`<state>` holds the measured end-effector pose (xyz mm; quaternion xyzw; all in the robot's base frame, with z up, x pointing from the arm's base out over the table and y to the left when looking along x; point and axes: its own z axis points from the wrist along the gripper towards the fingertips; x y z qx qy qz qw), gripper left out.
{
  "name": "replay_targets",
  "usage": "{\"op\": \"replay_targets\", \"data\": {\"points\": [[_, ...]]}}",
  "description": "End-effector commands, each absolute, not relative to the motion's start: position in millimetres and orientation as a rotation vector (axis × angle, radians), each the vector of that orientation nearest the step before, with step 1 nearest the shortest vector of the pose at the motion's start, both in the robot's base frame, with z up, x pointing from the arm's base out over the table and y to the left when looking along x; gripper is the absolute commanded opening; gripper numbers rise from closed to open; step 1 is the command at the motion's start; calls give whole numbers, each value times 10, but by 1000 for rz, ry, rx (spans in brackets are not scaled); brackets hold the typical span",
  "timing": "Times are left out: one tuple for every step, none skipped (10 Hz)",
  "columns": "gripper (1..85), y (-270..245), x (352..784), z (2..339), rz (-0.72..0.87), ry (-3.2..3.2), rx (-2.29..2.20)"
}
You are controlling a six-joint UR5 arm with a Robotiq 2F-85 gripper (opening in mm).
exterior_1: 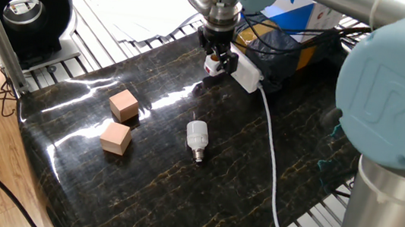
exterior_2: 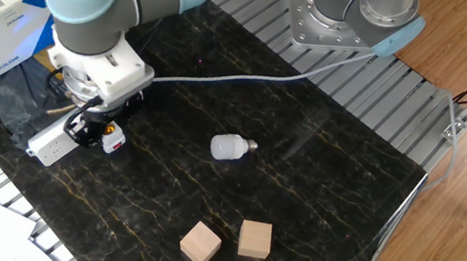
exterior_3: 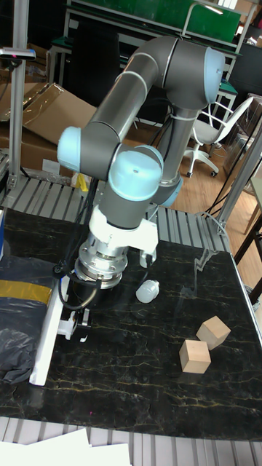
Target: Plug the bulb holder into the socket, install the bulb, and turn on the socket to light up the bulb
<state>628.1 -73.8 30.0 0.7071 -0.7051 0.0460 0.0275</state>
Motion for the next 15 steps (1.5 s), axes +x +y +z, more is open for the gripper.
{"op": "replay_targets", "data": {"points": [[10,-794,6351,337,94,-2185,2223],[10,-816,6348,328,86,-2187,2231],[10,-850,6363,310,88,-2182,2243],[10,-875,6388,307,108,-2180,2245],[10,-881,6394,294,113,-2179,2244],[27,-890,6416,279,127,-2177,2247],[83,-908,6445,264,145,-2168,2256],[103,-947,6468,259,170,-2162,2252],[103,-1001,6482,260,203,-2150,2242],[117,-989,6484,262,231,-2144,2234],[123,-921,6509,330,334,-2143,2198],[143,-758,6504,441,423,-2140,2146],[310,-522,6433,492,413,-2160,2097],[427,-384,6401,410,323,-2191,2116],[543,-418,6447,336,247,-2143,2200]]}}
